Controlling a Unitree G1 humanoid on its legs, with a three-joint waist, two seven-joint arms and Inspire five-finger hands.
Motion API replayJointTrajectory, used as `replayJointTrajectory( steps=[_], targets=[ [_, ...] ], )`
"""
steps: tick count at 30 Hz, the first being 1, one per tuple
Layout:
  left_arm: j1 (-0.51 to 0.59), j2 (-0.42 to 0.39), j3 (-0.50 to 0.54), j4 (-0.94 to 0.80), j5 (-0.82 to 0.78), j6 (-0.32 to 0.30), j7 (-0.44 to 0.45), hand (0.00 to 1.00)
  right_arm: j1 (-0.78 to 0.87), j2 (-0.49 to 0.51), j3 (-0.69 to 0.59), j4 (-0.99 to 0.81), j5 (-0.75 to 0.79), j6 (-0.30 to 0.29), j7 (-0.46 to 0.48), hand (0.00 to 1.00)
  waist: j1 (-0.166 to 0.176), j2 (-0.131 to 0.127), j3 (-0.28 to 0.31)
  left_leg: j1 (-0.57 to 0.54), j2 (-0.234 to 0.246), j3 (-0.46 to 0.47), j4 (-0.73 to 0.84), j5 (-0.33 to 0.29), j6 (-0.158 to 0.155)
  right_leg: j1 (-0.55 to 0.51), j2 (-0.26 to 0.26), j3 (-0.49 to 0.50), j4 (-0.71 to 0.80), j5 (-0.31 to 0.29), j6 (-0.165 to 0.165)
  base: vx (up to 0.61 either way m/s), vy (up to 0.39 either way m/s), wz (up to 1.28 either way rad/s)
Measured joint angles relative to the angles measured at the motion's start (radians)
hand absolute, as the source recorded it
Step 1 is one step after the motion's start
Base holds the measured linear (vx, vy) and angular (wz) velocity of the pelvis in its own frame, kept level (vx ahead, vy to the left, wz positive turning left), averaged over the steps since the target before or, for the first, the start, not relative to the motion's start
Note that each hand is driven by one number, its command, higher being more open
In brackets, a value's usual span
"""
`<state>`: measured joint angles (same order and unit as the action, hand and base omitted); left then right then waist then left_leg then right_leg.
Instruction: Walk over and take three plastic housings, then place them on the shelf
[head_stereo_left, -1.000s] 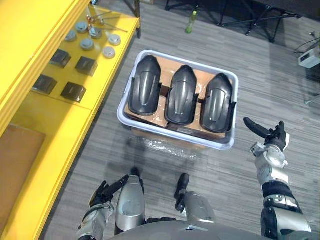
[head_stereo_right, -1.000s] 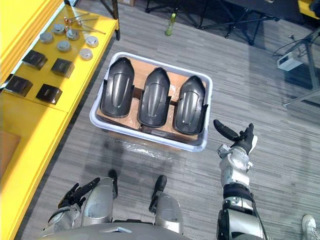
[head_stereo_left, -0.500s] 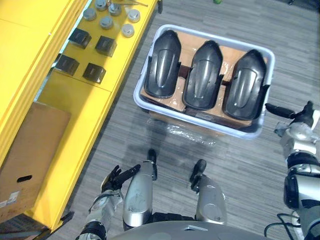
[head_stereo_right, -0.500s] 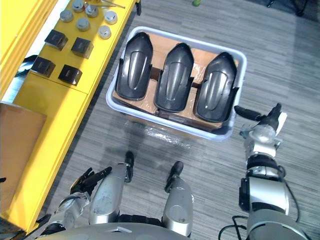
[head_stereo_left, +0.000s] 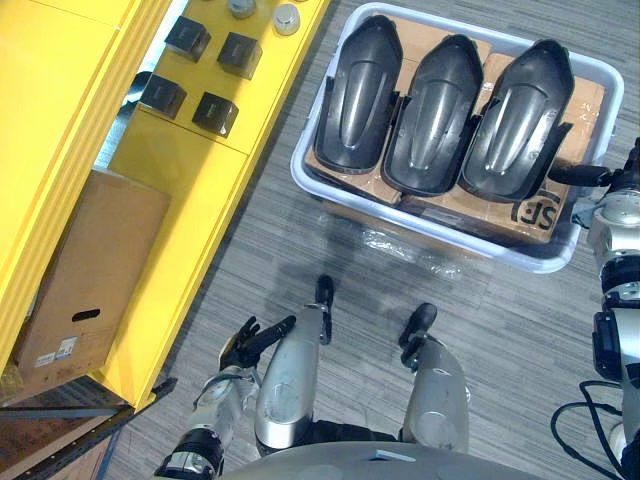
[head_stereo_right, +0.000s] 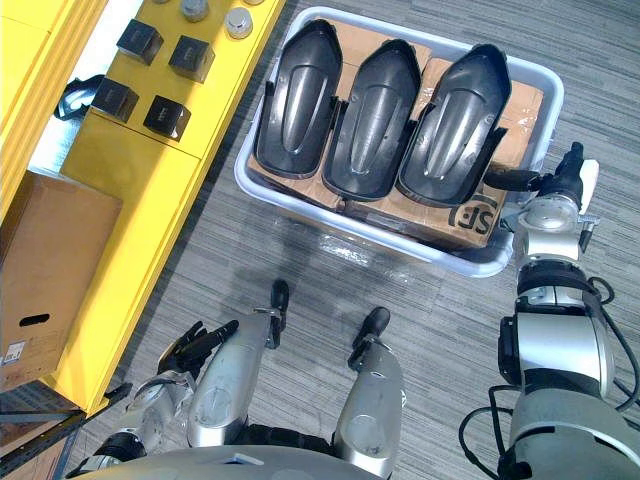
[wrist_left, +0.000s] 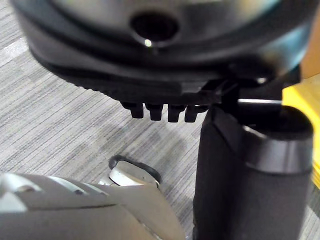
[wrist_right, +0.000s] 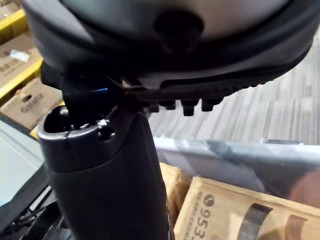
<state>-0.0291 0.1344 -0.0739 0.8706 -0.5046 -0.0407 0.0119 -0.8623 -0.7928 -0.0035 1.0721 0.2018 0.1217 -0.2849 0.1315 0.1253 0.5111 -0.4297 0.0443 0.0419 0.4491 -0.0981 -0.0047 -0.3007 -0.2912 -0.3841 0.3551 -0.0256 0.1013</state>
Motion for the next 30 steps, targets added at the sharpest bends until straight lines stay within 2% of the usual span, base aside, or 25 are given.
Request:
replayJointTrajectory(
  steps=[5,8,13,17,20,23,26,30],
  targets=[
    [0.001,0.0,-0.001,0.002,0.0,0.0,-0.002,1.0,-0.007,-0.003,0.024,-0.044,-0.002,0.0,-0.039,1.0,-0.002,0.001,0.0,-0.002,0.002,-0.004,0.0,0.0,-0.002,-0.008,-0.001,0.001,0.016,-0.006,-0.004,-0.03,0.009,-0.01],
    [0.002,0.003,-0.001,0.002,0.001,0.001,-0.002,1.0,-0.007,-0.006,0.019,-0.19,-0.038,-0.001,-0.115,1.0,-0.022,0.0,0.001,-0.002,0.003,-0.003,0.001,-0.001,-0.003,-0.008,0.0,0.005,0.016,-0.005,-0.003,-0.02,0.014,-0.01],
    [0.003,0.012,-0.001,-0.02,0.002,0.023,-0.002,1.0,-0.007,-0.04,-0.018,-0.489,-0.041,-0.005,-0.223,1.0,-0.028,-0.007,0.005,0.004,0.021,0.013,0.004,-0.004,-0.008,-0.008,0.018,0.022,0.004,-0.002,-0.002,0.01,0.01,-0.11],
    [0.004,0.019,0.002,-0.025,0.002,0.032,0.007,1.0,-0.004,-0.036,-0.016,-0.604,-0.041,-0.01,-0.242,1.0,-0.03,-0.019,0.013,0.022,0.035,0.031,0.001,-0.007,-0.013,-0.002,0.031,0.038,-0.002,-0.001,-0.003,0.03,-0.004,-0.15],
    [0.005,0.026,0.005,-0.036,0.002,0.04,0.008,1.0,0.009,-0.02,-0.016,-0.619,-0.042,0.003,-0.242,1.0,-0.03,-0.032,0.016,0.024,0.042,0.031,-0.002,-0.009,-0.016,0.0,0.039,0.038,-0.007,0.0,-0.005,0.01,-0.004,-0.04],
    [0.006,0.032,0.007,-0.037,0.002,0.04,0.011,1.0,0.017,0.026,-0.007,-0.614,-0.041,0.045,-0.218,1.0,-0.026,-0.045,0.02,0.037,0.043,0.037,-0.016,-0.009,-0.017,0.004,0.04,0.044,-0.01,0.0,-0.006,0.01,0.009,-0.04],
    [0.006,0.032,0.007,-0.037,0.002,0.04,0.012,1.0,0.018,0.051,0.031,-0.59,-0.042,0.085,-0.181,1.0,-0.022,-0.046,0.02,0.038,0.042,0.038,-0.02,-0.008,-0.017,0.004,0.04,0.044,-0.012,0.0,-0.006,0.0,0.005,-0.02],
    [0.006,0.029,0.003,-0.041,0.0,0.035,0.014,1.0,-0.008,0.055,0.088,-0.432,-0.041,0.128,-0.119,1.0,0.003,-0.046,0.02,0.035,0.036,0.028,-0.044,0.009,-0.019,0.004,0.039,0.031,-0.025,0.003,-0.009,0.02,0.009,0.1]
  ],
)
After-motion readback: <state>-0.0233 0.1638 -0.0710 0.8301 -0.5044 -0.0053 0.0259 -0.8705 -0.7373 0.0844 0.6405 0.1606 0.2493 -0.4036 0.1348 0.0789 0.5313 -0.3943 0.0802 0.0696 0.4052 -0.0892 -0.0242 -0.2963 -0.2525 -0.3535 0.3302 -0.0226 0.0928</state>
